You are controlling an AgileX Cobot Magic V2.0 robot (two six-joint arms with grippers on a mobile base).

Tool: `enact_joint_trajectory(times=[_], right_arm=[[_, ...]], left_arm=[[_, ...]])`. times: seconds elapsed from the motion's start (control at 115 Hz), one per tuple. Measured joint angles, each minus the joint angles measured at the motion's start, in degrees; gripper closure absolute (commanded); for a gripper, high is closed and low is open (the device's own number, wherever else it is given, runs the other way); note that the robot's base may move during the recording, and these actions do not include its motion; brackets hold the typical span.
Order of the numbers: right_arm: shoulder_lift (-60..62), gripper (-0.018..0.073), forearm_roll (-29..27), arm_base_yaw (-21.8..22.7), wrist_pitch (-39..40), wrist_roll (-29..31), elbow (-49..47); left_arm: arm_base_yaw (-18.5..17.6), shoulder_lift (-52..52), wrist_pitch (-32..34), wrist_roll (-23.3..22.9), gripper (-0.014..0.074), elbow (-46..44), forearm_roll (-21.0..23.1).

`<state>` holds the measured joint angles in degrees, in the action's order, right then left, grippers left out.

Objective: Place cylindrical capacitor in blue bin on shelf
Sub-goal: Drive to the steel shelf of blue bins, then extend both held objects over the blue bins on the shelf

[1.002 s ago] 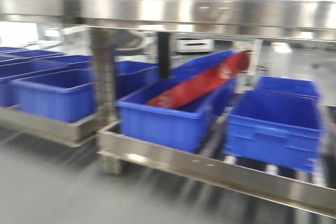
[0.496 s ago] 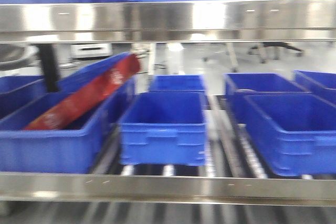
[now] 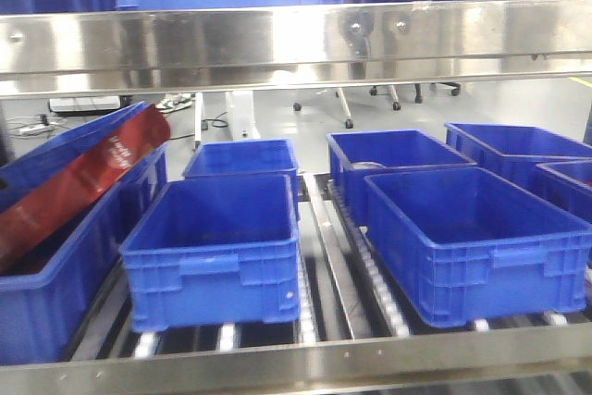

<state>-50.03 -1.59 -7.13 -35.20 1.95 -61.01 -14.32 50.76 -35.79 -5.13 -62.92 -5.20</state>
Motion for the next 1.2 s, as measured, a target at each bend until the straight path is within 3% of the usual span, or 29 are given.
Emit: enact_joint_trajectory(times=[1.202], right_arm=[[0.0, 0.0722, 0.0, 0.0, 0.0, 0.0, 0.0]], left_arm=[[0.0, 0.0, 0.0, 0.0, 0.0707, 0.0, 0.0]])
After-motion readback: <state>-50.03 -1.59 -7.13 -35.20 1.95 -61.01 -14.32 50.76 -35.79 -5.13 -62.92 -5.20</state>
